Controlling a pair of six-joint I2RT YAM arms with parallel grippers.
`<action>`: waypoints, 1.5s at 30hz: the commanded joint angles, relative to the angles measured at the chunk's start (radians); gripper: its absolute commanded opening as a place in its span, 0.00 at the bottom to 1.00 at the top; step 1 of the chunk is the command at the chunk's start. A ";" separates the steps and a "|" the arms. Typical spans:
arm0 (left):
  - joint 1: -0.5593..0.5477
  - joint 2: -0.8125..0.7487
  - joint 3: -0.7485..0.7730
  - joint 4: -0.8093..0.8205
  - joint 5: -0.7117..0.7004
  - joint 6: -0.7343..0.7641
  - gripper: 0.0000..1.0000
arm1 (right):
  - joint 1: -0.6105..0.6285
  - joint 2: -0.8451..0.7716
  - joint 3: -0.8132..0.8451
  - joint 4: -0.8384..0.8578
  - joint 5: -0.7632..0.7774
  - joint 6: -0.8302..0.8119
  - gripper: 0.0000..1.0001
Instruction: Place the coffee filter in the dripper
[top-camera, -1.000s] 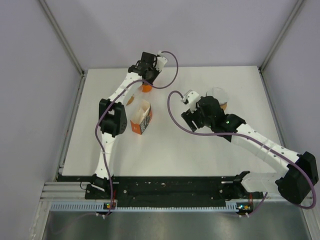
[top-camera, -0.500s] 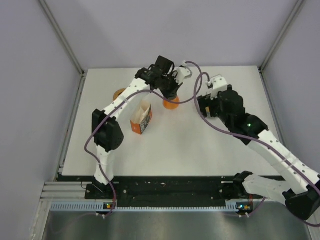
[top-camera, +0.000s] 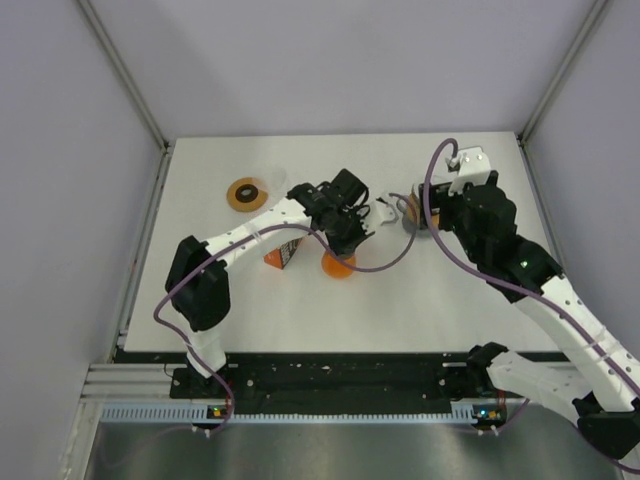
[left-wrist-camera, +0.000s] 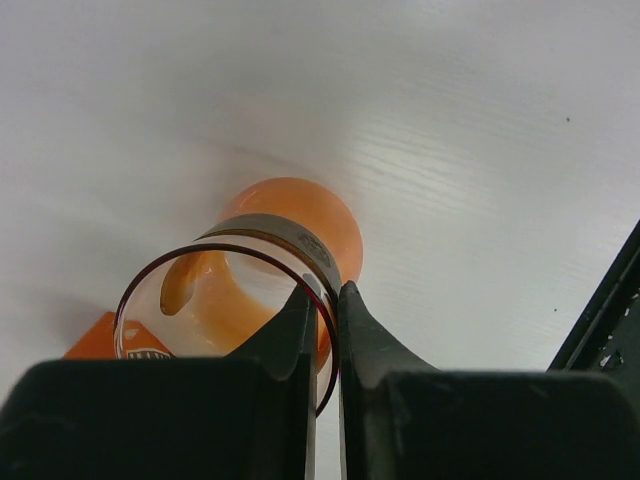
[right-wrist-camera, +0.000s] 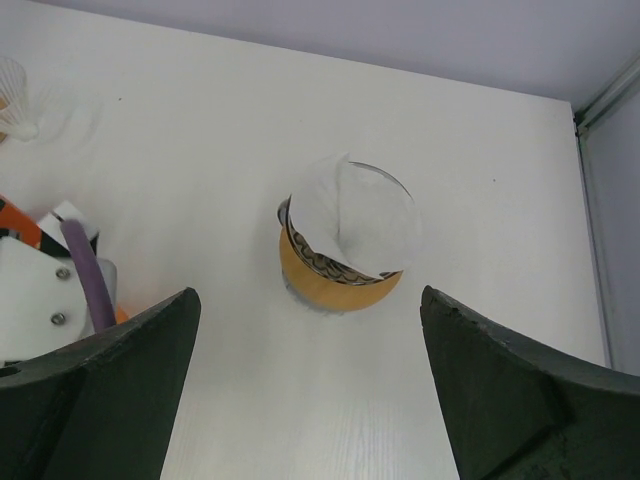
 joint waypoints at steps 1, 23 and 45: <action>-0.051 -0.046 -0.042 0.097 -0.120 0.004 0.00 | -0.011 -0.032 -0.004 0.013 -0.013 0.014 0.91; -0.049 -0.080 0.262 -0.229 0.061 -0.119 0.73 | -0.009 -0.038 -0.018 0.024 -0.063 -0.008 0.91; 0.750 -0.215 0.146 0.117 -0.229 -0.484 0.83 | -0.009 -0.009 -0.032 0.032 -0.075 -0.026 0.92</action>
